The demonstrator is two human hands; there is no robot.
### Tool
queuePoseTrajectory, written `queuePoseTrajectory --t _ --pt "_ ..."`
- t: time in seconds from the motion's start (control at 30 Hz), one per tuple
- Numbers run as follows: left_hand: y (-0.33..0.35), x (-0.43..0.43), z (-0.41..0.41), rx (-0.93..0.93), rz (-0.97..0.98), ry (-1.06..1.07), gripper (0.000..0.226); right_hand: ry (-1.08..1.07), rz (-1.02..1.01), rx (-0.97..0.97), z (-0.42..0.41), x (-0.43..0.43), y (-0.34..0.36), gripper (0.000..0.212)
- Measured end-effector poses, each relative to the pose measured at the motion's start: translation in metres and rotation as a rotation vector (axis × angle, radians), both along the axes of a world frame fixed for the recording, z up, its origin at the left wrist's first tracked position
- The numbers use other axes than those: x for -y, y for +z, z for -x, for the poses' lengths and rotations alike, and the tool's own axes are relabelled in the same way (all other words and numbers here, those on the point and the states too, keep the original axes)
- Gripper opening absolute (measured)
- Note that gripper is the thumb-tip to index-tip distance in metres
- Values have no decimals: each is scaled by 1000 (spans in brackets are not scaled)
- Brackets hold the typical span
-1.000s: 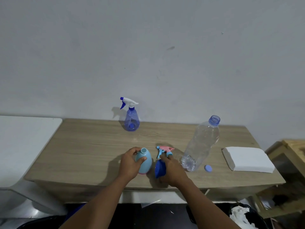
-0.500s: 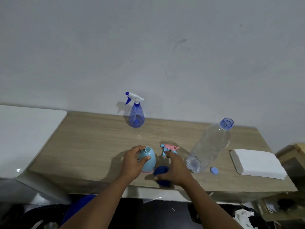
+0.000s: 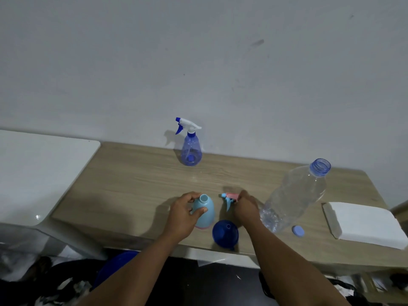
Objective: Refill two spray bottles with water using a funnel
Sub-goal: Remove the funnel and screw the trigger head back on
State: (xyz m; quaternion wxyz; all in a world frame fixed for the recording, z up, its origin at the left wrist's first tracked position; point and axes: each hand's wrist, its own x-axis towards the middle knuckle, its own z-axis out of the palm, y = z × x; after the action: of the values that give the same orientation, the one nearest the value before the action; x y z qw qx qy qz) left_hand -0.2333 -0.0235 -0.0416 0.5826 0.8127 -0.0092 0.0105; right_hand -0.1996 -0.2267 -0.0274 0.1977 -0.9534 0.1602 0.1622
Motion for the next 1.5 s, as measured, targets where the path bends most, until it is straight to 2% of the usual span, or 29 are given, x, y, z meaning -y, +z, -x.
queuePoseTrajectory --t 0.03,0.1,0.17,0.2,0.3,0.37,0.47,0.6,0.83,1.13,1.2,1.33,1.5 --pt "-1 0 0 -2 3 0 39 -21 -11 20 -1 1 0 42" --pt "-4 0 0 -14 18 1 39 -110 -123 112 -3 4 -4 30" --pt "-4 0 -1 -17 28 2 39 -266 -340 281 -5 2 0 13" --pt "-4 0 -1 -16 27 1 38 -316 -428 386 -5 0 6 12" --pt "-4 -1 0 -15 33 0 38 -445 -774 643 -3 -13 40 18" --pt "-7 0 -1 -31 26 8 37 -495 -1019 673 -2 -21 62 22" --pt "-7 0 0 -45 28 27 38 -429 -1206 679 6 -30 88 28" --pt "-2 1 0 -56 22 18 37 -285 -1203 718 20 -44 113 23" --pt "7 3 2 -82 -32 15 38 -239 -1142 771 30 -58 121 20" --pt "7 4 6 -69 6 42 37 -146 -1008 700 32 -69 82 17" --pt "1 5 5 -49 0 51 30 -126 -944 666 33 -71 64 18" --pt "-10 7 9 -24 -37 109 34 -176 -846 615 40 -74 32 18" --pt "-19 15 20 17 -63 134 44 -297 -978 571 49 -81 14 14"
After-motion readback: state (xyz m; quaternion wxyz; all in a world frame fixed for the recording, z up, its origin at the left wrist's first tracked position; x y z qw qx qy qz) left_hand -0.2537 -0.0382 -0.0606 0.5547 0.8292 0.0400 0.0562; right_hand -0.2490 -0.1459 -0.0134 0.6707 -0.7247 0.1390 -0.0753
